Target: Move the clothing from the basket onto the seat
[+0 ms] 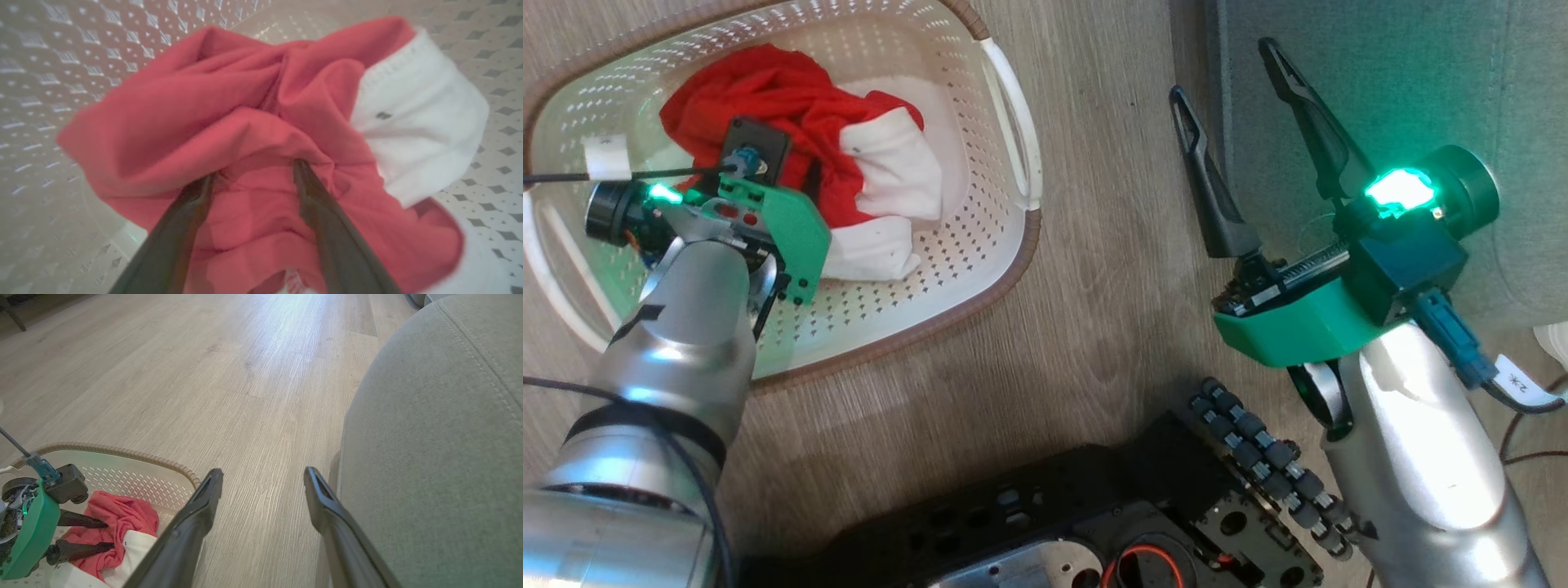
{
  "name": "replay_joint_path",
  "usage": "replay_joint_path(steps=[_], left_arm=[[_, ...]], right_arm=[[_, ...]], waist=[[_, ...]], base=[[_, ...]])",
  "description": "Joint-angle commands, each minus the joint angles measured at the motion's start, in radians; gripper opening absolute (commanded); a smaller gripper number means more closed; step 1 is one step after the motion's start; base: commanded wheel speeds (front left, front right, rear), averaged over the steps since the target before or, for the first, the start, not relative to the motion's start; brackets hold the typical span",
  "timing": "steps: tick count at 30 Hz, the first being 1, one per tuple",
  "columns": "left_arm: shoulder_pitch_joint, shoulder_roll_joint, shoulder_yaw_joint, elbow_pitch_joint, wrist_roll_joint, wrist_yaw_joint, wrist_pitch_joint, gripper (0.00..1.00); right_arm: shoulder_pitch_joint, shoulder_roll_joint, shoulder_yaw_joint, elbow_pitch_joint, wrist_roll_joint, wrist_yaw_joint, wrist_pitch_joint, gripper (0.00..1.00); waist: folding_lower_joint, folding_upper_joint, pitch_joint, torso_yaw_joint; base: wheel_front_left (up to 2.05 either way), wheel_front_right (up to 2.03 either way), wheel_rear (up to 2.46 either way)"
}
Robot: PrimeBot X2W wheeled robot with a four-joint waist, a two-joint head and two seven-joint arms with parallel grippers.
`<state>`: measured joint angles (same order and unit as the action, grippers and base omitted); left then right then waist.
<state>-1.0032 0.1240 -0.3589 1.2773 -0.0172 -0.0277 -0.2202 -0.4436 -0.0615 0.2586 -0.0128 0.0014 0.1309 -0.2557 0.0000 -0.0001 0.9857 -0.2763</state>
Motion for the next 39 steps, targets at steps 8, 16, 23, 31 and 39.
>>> replay_joint_path(steps=[8, 16, 23, 31, 39], left_arm=[[0.008, 0.024, -0.002, 0.011, -0.013, -0.025, 0.073, 0.0], [0.017, 0.025, -0.007, 0.012, -0.03, -0.038, 0.056, 0.0], [0.076, 0.012, -0.014, 0.013, -0.047, -0.04, 0.022, 0.0], [0.153, -0.009, -0.007, 0.006, -0.079, -0.034, -0.03, 0.0], [0.259, -0.033, 0.021, -0.182, -0.117, -0.012, -0.041, 0.0]], right_arm=[[0.027, 0.011, 0.022, -0.029, 0.015, 0.0, -0.006, 1.0], [0.001, 0.011, 0.027, -0.014, 0.024, 0.0, -0.006, 1.0], [0.0, 0.011, 0.012, 0.035, 0.014, 0.0, -0.006, 1.0], [0.01, 0.011, 0.001, 0.086, 0.0, 0.0, -0.006, 1.0], [0.047, 0.011, -0.016, 0.128, -0.015, 0.0, -0.006, 1.0]], waist=[[0.0, 0.0001, 0.01, -0.001], [0.0, 0.0001, -0.019, 0.0], [0.0, 0.0001, -0.127, 0.02], [0.0, 0.0001, -0.289, 0.059], [0.0, 0.0001, -0.453, 0.115]], base=[[0.0, 0.0, 0.0], [0.0, 0.0, 0.0], [0.0, 0.0, 0.0], [0.0, 0.0, 0.0], [0.0, 0.0, 0.0]])
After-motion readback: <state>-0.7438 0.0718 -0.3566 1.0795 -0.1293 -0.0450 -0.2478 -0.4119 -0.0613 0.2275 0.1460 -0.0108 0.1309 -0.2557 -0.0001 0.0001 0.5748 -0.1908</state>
